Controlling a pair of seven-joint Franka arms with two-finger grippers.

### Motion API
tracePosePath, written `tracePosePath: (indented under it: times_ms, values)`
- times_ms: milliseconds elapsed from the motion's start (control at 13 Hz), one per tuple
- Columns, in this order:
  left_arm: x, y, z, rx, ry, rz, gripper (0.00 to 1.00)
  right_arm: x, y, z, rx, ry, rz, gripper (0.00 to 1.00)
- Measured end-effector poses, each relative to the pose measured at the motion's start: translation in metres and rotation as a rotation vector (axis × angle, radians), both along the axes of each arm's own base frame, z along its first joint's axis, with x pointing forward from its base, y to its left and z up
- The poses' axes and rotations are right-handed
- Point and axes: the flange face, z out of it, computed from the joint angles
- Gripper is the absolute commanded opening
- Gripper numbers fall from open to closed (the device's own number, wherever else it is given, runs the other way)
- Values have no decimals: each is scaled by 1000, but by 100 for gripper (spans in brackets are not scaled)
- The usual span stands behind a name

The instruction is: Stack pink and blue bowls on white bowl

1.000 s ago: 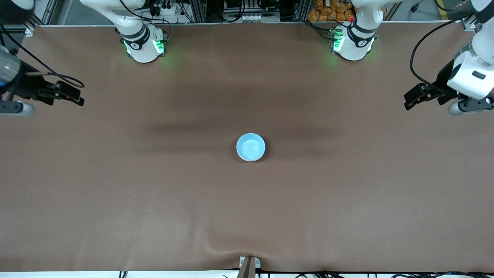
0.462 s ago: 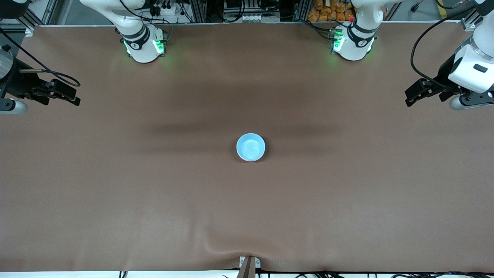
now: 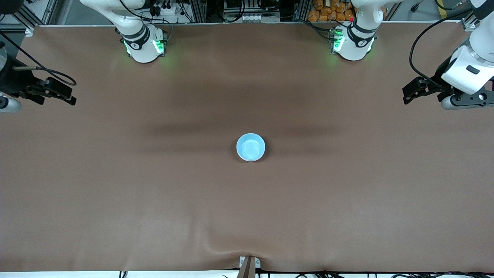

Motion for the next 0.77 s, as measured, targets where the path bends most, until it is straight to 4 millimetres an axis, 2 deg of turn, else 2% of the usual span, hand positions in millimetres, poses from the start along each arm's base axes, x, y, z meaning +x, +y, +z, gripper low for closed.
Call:
tracePosePath:
  times_ms: [154,769]
  values:
    - [1,-1,2,-1,-4,-2,100,-1,-2,4,-10,3,20,100]
    - [5,-4,30,-12,-33,-9,100,-2,-6,2,-11,17,29,100]
